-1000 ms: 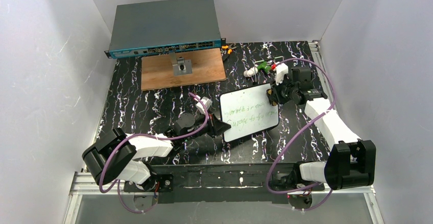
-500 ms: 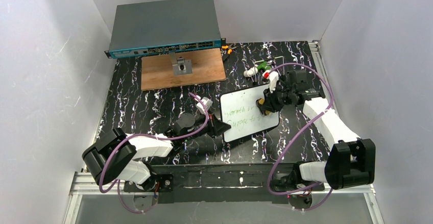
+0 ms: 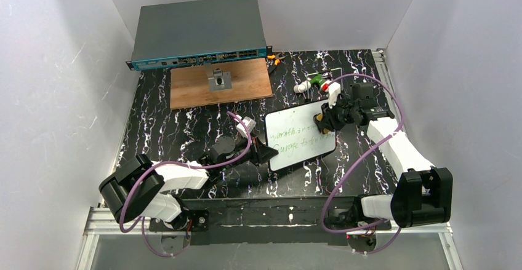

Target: Erase the whiteboard

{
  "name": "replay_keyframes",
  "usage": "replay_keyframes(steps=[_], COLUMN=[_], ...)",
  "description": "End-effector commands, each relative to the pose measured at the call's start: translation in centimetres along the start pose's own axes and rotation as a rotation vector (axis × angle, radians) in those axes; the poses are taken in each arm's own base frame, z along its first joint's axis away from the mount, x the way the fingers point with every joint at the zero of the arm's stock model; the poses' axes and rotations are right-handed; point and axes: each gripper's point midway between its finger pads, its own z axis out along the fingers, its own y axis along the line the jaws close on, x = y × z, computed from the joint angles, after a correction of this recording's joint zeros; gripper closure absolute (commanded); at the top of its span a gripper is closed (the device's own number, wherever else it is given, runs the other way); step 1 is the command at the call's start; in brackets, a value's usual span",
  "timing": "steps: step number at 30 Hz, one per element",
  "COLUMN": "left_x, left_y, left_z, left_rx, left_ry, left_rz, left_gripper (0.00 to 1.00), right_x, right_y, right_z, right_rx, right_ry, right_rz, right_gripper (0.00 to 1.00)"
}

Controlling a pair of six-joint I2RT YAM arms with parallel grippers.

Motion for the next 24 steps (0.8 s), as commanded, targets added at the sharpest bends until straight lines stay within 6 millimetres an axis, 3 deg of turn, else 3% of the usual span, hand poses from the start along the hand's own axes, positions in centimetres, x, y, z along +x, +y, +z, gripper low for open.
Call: replay_keyframes(steps=[1,4,10,13,17,24], left_x=[-0.9,-1.0,-1.0,-0.9,-0.9,-0.9], left_y=[-2.6,-2.6,-2.6,-2.6,-2.7,-2.7], left_z=[-0.2,-0.2,-0.2,-0.1,-0.1,0.0], left_rx=[0.107,0.108,0.109,0.108,0.113,0.114], left_ry=[-0.012,-0.014,-0.010,-0.009,-0.009,-0.009], left_rz=[0.068,0.068,0.071,0.071,0.069,0.067], left_gripper=[1.00,1.00,1.00,1.00,1.00,1.00], right_x=[-1.4,-1.7,-1.5,-1.0,-0.9,-1.3], right_y=[4.5,4.1,-3.0,-4.3,-2.9,4.0], right_z=[-0.5,-0.4,-0.2,-0.2,0.0,-0.2], right_rx=[-0.220,-0.196,0.161,0.215,0.132,-0.203], right_ry=[-0.070,-0.080,-0.041,-0.026,-0.028,-0.065], right_rz=[-0.074,-0.066,0.031,0.049,0.033,-0.070], right_gripper=[0.99,0.99,0.99,0.99,0.99,0.99])
